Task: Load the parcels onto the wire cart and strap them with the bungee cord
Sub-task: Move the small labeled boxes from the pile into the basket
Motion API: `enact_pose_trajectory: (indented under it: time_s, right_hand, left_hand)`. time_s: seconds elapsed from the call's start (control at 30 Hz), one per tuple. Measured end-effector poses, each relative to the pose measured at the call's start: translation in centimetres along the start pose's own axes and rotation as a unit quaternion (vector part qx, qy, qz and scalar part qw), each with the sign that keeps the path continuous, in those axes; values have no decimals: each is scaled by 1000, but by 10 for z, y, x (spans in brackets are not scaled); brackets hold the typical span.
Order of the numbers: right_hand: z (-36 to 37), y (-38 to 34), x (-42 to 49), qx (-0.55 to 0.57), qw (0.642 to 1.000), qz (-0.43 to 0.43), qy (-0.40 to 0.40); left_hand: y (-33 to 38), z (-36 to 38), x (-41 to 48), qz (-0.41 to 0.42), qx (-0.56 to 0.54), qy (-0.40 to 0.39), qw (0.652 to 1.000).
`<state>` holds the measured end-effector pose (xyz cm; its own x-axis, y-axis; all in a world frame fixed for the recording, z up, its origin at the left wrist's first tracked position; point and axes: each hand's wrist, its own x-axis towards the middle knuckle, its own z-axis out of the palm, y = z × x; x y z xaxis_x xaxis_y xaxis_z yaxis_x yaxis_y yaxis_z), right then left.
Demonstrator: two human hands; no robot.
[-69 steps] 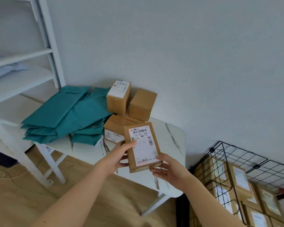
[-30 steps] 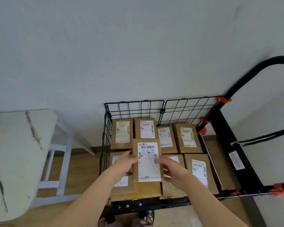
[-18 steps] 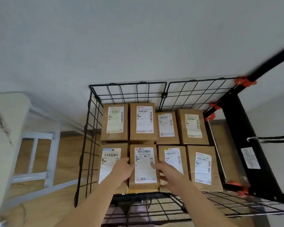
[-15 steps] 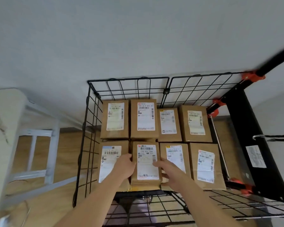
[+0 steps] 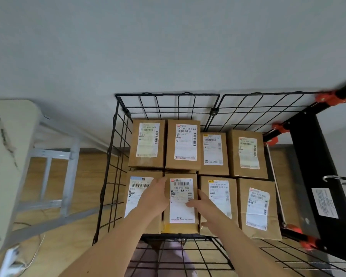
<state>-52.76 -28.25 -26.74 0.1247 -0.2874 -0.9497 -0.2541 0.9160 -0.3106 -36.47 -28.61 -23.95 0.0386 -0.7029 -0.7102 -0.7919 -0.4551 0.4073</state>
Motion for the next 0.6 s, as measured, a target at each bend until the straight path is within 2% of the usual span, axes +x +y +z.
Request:
enact_pose_trajectory:
  time_s: [0.3,0.47,0.6]
  right_hand:
    - [7,-23,-37,-105,983,-92,120]
    - [29,-35,-64,-129,960,-155,193]
    - [55,-52,-98,-145,940,-220,219]
  left_hand:
    - [-3,-39,-33,40,-49,32,997]
    - [-11,-63,-54,88,-107,123,983]
    - [-25,-89,-79,124,-96,164,974]
